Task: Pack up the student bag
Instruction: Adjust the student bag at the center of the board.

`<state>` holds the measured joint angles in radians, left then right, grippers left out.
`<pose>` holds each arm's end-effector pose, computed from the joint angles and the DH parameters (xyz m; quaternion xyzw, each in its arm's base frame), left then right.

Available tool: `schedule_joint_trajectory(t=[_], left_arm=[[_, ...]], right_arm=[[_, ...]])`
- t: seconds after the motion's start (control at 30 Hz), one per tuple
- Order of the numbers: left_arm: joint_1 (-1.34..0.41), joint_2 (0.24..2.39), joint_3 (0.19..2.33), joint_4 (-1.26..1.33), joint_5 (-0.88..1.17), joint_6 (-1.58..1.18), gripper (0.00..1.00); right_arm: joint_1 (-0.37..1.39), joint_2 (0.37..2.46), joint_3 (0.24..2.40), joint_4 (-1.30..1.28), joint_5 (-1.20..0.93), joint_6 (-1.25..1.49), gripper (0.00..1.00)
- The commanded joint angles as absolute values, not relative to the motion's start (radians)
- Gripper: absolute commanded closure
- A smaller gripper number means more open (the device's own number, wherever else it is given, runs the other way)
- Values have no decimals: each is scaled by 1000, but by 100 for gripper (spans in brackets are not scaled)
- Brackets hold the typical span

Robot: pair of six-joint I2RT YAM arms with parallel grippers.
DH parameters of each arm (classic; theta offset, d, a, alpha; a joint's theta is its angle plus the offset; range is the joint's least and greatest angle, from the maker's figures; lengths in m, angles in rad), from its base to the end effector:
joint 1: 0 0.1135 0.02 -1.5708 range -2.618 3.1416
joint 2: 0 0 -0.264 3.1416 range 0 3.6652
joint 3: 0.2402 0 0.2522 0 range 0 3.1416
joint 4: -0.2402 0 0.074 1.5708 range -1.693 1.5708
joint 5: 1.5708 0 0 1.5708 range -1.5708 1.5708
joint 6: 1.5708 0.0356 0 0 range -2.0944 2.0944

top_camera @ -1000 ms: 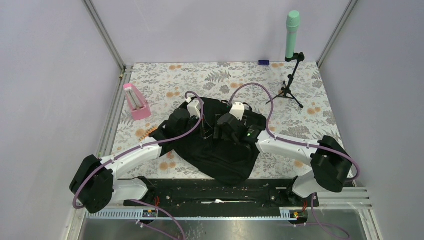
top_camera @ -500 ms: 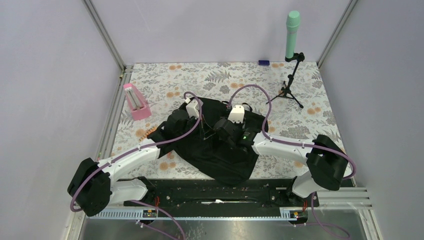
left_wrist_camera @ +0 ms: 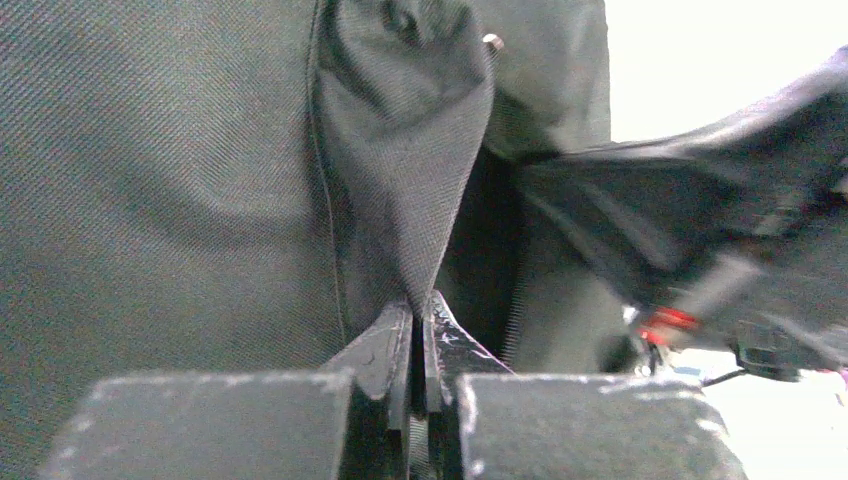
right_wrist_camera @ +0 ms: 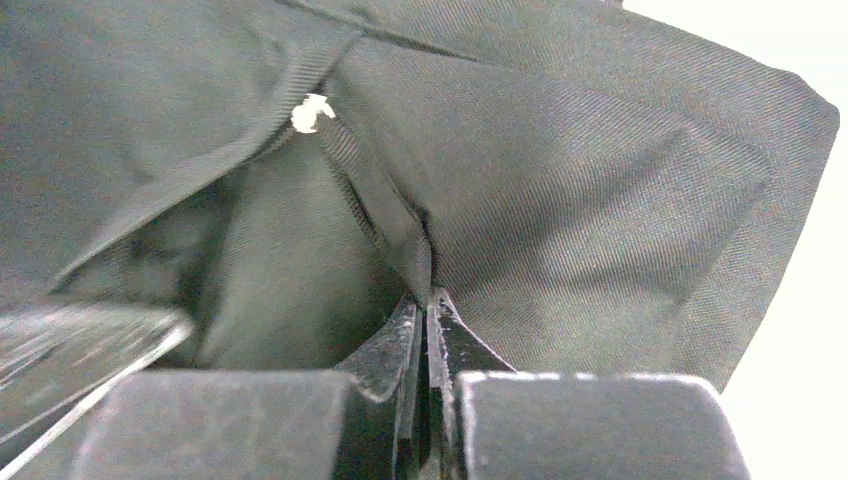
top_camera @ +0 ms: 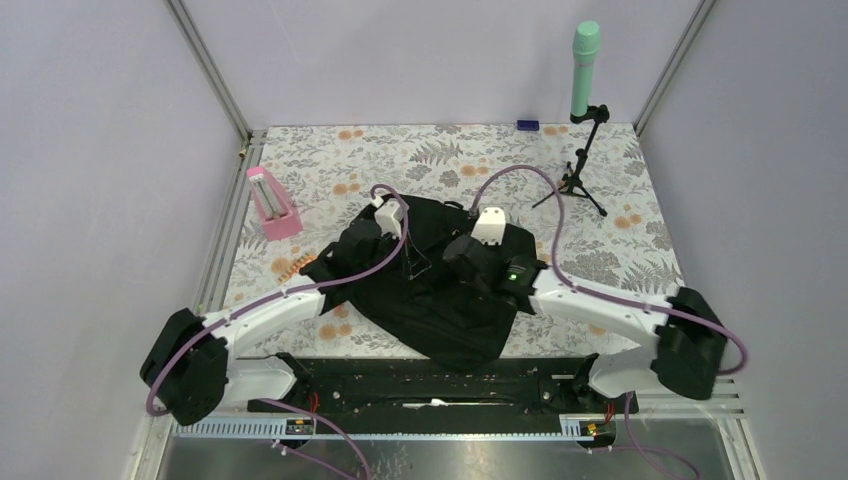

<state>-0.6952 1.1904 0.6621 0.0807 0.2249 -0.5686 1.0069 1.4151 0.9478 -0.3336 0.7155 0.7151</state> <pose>0.1959 -0.1738 0.2399 0.1128 0.8356 -0.3892 0.3709 0.1774 0.2368 0.2451 0.0039 0.8780 0.0553 0.4754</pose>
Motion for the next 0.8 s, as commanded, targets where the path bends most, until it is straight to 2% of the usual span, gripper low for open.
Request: schedule_joint_trajectory(t=[0.0,0.17,0.3,0.4,0.5,0.63,0.7,0.77], left_arm=[[-700,1304,723,100,145,-523,100],[-741,1465,798,107,199,-479,99],[-759,1418,806,107,205,-465,61],[-758,1326,812,61,177,-443,42],[-759,1233,825,6,178,-426,31],[-759,1125,810,-18,200,-446,29],[-758,1090,788,9,222,-463,40],[-759,1097,772,45,241,-482,47]], right_arm=[[999,1189,925,-306,629,623,100],[999,1016,769,-68,465,592,100],[999,986,709,-42,450,584,100],[999,978,689,-41,438,595,100],[999,969,676,-26,431,604,100],[999,962,679,-21,433,595,100],[999,958,680,-20,431,595,100],[999,958,681,-19,427,599,100]])
